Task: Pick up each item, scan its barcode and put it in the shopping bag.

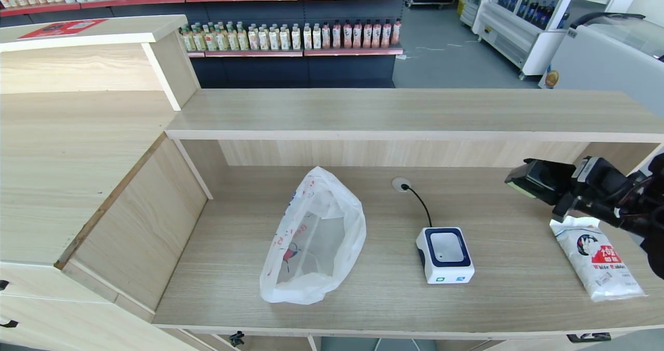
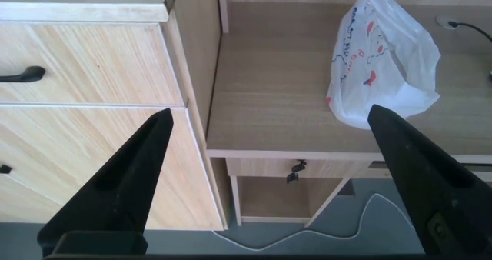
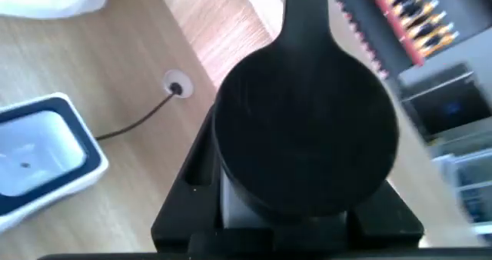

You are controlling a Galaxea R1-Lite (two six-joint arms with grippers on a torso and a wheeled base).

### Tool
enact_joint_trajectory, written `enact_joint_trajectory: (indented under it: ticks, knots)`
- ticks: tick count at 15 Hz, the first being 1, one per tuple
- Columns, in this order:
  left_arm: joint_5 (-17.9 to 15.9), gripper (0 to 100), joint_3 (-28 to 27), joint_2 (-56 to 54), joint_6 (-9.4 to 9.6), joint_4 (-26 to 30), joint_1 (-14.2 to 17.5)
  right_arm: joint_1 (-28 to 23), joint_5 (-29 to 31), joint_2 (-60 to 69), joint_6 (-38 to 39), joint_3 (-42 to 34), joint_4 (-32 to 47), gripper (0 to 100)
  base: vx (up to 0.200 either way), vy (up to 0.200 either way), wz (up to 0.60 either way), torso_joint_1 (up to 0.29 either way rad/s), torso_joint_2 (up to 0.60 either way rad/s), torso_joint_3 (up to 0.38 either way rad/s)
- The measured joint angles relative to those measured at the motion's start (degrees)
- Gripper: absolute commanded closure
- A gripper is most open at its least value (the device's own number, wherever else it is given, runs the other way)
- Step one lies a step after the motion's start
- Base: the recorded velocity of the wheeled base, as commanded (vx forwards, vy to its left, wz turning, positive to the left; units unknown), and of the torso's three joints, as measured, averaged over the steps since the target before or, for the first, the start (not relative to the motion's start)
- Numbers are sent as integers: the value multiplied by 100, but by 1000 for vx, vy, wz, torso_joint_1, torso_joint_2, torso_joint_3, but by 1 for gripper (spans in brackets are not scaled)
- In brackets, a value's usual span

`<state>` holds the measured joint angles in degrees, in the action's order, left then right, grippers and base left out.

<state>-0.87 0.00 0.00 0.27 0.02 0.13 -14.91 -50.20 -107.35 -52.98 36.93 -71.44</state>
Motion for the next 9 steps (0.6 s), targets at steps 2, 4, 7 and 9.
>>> enact_joint_trajectory:
  ticks: [2,4,7,9]
  knots:
    - [-2,0,0,0,-2,-2,0,55,41,528,-1265,-167,60,100,0,0,0,0,0,0]
    - [0,0,0,0,0,0,0,111,50,1052,-2098,-400,33,100,0,0,0,0,0,0]
    - [0,0,0,0,-2,-2,2,144,67,1830,-3068,-542,-864,100,0,0,0,0,0,0]
    - [0,0,0,0,0,-2,2,304,83,2287,-3710,-694,-1585,100,0,0,0,0,0,0]
